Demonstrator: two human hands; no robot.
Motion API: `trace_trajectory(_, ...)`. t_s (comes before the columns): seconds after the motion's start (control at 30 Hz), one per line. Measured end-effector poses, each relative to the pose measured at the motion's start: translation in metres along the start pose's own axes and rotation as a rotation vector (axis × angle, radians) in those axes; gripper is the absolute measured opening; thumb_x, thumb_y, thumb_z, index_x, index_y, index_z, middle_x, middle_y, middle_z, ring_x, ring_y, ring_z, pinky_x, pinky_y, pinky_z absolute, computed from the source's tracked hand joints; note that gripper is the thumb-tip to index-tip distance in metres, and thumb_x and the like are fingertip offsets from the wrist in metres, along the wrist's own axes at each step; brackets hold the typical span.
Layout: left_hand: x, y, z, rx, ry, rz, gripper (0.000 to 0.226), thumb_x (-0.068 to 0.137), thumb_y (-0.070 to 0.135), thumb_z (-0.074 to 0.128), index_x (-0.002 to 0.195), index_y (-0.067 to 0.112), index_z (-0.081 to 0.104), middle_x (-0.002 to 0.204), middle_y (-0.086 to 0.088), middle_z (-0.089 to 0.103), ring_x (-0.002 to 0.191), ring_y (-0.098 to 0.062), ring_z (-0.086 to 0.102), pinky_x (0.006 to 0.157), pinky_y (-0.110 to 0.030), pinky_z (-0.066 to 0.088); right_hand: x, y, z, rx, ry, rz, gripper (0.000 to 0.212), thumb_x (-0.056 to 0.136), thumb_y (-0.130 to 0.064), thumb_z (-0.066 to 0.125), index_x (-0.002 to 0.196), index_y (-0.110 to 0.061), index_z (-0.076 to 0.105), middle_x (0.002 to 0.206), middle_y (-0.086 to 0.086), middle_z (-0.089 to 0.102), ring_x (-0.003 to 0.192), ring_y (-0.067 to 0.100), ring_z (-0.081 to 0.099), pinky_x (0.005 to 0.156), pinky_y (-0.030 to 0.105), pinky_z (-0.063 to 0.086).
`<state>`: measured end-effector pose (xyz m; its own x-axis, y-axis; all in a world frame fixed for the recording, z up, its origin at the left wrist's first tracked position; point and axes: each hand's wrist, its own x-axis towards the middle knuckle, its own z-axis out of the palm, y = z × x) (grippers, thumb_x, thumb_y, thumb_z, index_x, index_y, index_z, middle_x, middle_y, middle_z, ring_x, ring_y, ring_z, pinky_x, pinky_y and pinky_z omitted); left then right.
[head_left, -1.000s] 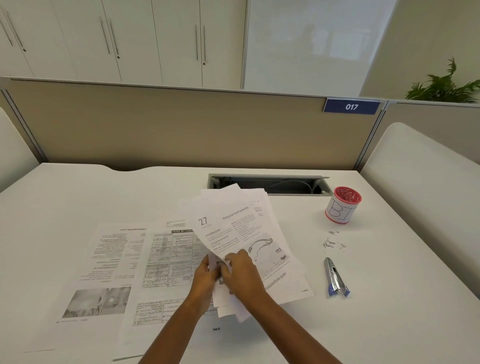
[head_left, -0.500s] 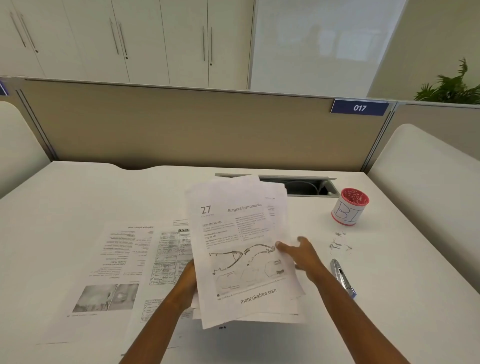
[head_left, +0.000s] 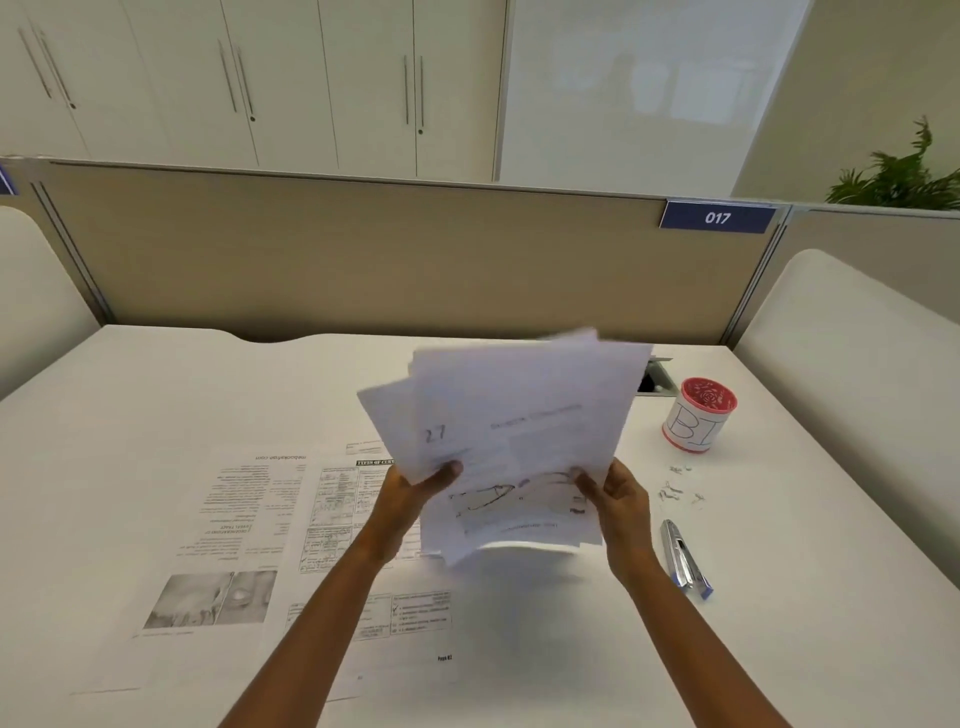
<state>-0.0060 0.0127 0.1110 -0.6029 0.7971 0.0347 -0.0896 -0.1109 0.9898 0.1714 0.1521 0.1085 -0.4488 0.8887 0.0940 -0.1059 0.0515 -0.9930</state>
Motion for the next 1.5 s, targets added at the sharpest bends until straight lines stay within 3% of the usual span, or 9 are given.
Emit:
trace_trajectory(0.17,-0.006,-0.011,0.009,0.120,-0.095,-0.082,0.038,0.063,0.033,0.069,0.099,0.029,0.055,0.101,0.001,0.064,0.099,-0.023,0.058,0.076,-0.022,0.050,-0.009,0.028,-0.003,-0.199,-0.106,0.042,0.017,0.085,-0.004,0.058,0.091,-0.020,0.059,0.087,0.005,0.066,0.085,0.024,0.064,0.060,0.013,0.053)
trace_trajectory(0.27,0.003,-0.025,-0.005,0.353,0.082,-0.163,0.055,0.075,0.029,0.072,0.123,0.017,0.047,0.123,-0.009,0.055,0.115,-0.029,0.049,0.085,-0.031,0.045,-0.005,0.039,-0.009,-0.206,0.018,0.046,0.008,0.089,-0.009,0.054,0.094,-0.012,0.059,0.085,0.011,0.063,0.079,0.026,0.058,0.053,0.013,0.051)
trace_trajectory(0.37,0.005,-0.038,-0.035,0.893,0.361,-0.311,0.069,0.081,0.035,0.065,0.136,0.008,0.033,0.135,-0.024,0.040,0.125,-0.037,0.037,0.098,-0.046,0.037,0.002,0.042,-0.017,-0.173,0.097,0.080,0.007,0.088,-0.018,0.056,0.091,-0.012,0.059,0.082,0.007,0.063,0.077,0.027,0.058,0.060,0.030,0.052)
trace_trajectory(0.5,-0.008,-0.048,-0.082,1.359,0.441,-0.539,0.089,0.081,0.062,0.047,0.142,0.007,0.013,0.147,-0.033,0.011,0.138,-0.044,0.009,0.111,-0.052,0.016,0.006,0.046,-0.029,-0.179,0.106,0.285,0.017,0.089,-0.014,0.055,0.106,-0.012,0.056,0.087,0.009,0.060,0.077,0.025,0.057,0.055,0.028,0.048)
trace_trajectory(0.63,-0.021,-0.058,-0.120,1.337,0.489,-0.717,0.106,0.076,0.070,0.045,0.145,0.005,-0.003,0.147,-0.037,0.001,0.138,-0.047,-0.001,0.110,-0.057,0.006,0.000,0.060,-0.036,-0.314,0.075,0.386,0.026,0.088,-0.010,0.055,0.112,-0.002,0.057,0.089,0.012,0.061,0.072,0.022,0.056,0.052,0.027,0.046)
trace_trajectory(0.73,-0.027,-0.066,-0.127,1.250,0.485,-0.790,0.108,0.075,0.067,0.052,0.144,0.005,-0.004,0.146,-0.038,0.003,0.137,-0.048,0.006,0.109,-0.056,0.014,-0.005,0.067,-0.034,-0.340,0.056,0.443,0.023,0.088,-0.007,0.055,0.109,-0.001,0.059,0.088,0.011,0.062,0.067,0.017,0.057,0.050,0.025,0.045)
trace_trajectory(1.03,-0.021,-0.065,-0.078,1.496,0.329,-0.569,0.087,0.077,0.067,0.048,0.137,0.009,0.022,0.131,-0.016,0.038,0.119,-0.027,0.041,0.090,-0.033,0.044,-0.004,0.076,-0.020,-0.445,0.011,0.457,0.026,0.087,-0.006,0.054,0.112,0.000,0.060,0.112,0.020,0.064,0.086,0.027,0.058,0.051,0.020,0.042)
trace_trajectory(1.23,-0.008,-0.064,-0.067,1.251,0.204,-0.441,0.067,0.084,0.049,0.054,0.135,0.011,0.035,0.132,-0.015,0.040,0.122,-0.031,0.041,0.097,-0.036,0.040,-0.001,0.073,-0.012,-0.407,-0.043,0.482,0.028,0.088,-0.008,0.052,0.114,-0.004,0.059,0.115,0.014,0.064,0.096,0.029,0.061,0.056,0.020,0.046)
trace_trajectory(1.5,-0.015,-0.062,-0.088,1.296,0.439,-0.686,0.079,0.074,0.062,0.057,0.129,0.009,0.035,0.129,-0.018,0.037,0.120,-0.031,0.039,0.098,-0.043,0.037,-0.002,0.074,-0.014,-0.365,-0.052,0.517,0.028,0.087,-0.006,0.051,0.114,-0.005,0.059,0.107,0.011,0.065,0.096,0.031,0.062,0.062,0.027,0.050)
